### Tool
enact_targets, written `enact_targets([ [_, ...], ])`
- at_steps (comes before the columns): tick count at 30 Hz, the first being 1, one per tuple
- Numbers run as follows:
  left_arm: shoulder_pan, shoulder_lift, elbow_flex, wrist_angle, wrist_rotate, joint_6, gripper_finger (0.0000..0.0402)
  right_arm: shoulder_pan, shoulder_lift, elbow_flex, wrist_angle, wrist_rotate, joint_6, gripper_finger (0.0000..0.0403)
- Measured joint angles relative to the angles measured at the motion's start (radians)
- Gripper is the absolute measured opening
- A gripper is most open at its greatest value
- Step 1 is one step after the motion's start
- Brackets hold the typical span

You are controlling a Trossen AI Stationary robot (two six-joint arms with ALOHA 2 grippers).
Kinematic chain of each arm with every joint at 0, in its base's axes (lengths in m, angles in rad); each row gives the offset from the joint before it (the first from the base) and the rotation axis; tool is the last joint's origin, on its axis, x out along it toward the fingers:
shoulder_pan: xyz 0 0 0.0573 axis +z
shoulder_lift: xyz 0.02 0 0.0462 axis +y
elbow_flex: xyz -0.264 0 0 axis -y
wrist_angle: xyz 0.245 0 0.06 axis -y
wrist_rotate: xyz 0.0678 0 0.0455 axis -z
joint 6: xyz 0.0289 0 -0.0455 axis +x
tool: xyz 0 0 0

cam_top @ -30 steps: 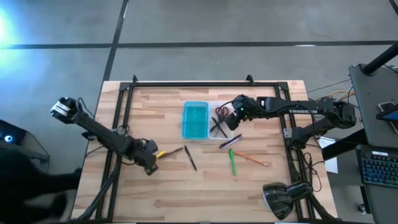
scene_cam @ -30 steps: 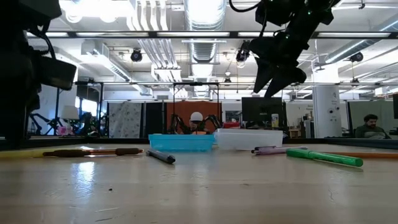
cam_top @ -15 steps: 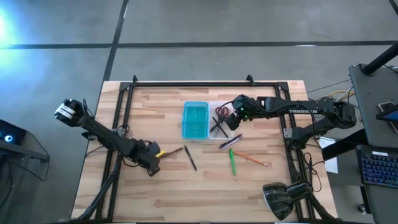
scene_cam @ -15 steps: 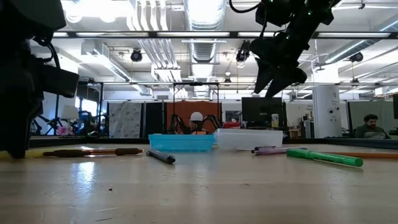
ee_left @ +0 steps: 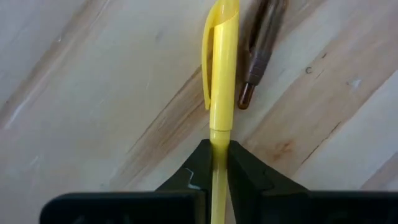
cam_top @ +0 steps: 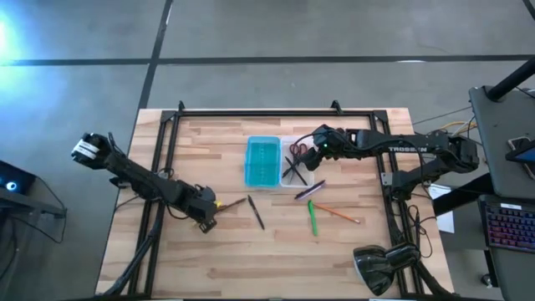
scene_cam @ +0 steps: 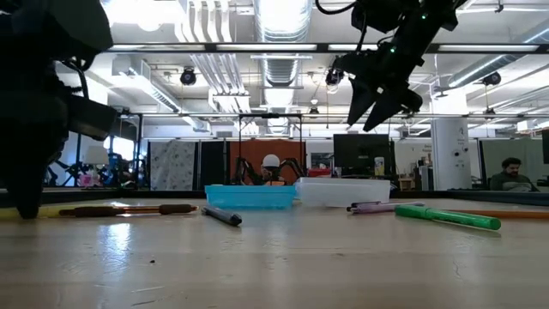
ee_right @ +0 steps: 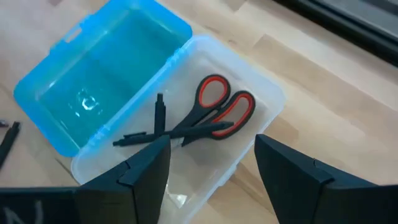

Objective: Pick & place school supplies into a supply box
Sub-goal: Put the yellow pen into the supply box

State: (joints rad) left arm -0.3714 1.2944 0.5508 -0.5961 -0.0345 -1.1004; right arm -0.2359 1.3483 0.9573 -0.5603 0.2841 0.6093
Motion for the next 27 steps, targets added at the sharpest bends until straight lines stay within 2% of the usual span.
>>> enact_targets([
  [4, 0.067, -0.098, -0.004, -0.035, -0.05, 0.001, 0.0012, -0.005, 0.0, 0.008, 0.018, 0.007, 0.002, 0.0224],
  [12, 0.227, -0.293, 0.004, -0.038, -0.045, 0.004, 0.0012, -0.021, -0.006, 0.017, 0.019, 0.007, 0.016, 0.0224],
  [14, 0.287, -0.333, 0.006, 0.015, -0.037, 0.009, 0.0012, -0.023, -0.012, 0.017, 0.02, 0.008, 0.052, 0.0224],
  [17, 0.393, -0.363, -0.002, 0.181, 0.014, 0.025, 0.0011, -0.033, -0.024, 0.017, 0.021, 0.04, 0.158, 0.0224],
  [22, 0.611, -0.277, -0.035, 0.59, 0.153, 0.052, 0.0011, -0.055, -0.064, 0.017, 0.039, 0.117, 0.358, 0.0224],
  [24, 0.691, -0.192, -0.033, 0.737, 0.214, 0.047, 0.0011, -0.061, -0.079, 0.017, 0.051, 0.142, 0.377, 0.0224],
  [27, 0.761, -0.028, 0.024, 0.871, 0.283, 0.042, 0.0011, -0.068, -0.103, 0.017, 0.065, 0.168, 0.372, 0.0224],
])
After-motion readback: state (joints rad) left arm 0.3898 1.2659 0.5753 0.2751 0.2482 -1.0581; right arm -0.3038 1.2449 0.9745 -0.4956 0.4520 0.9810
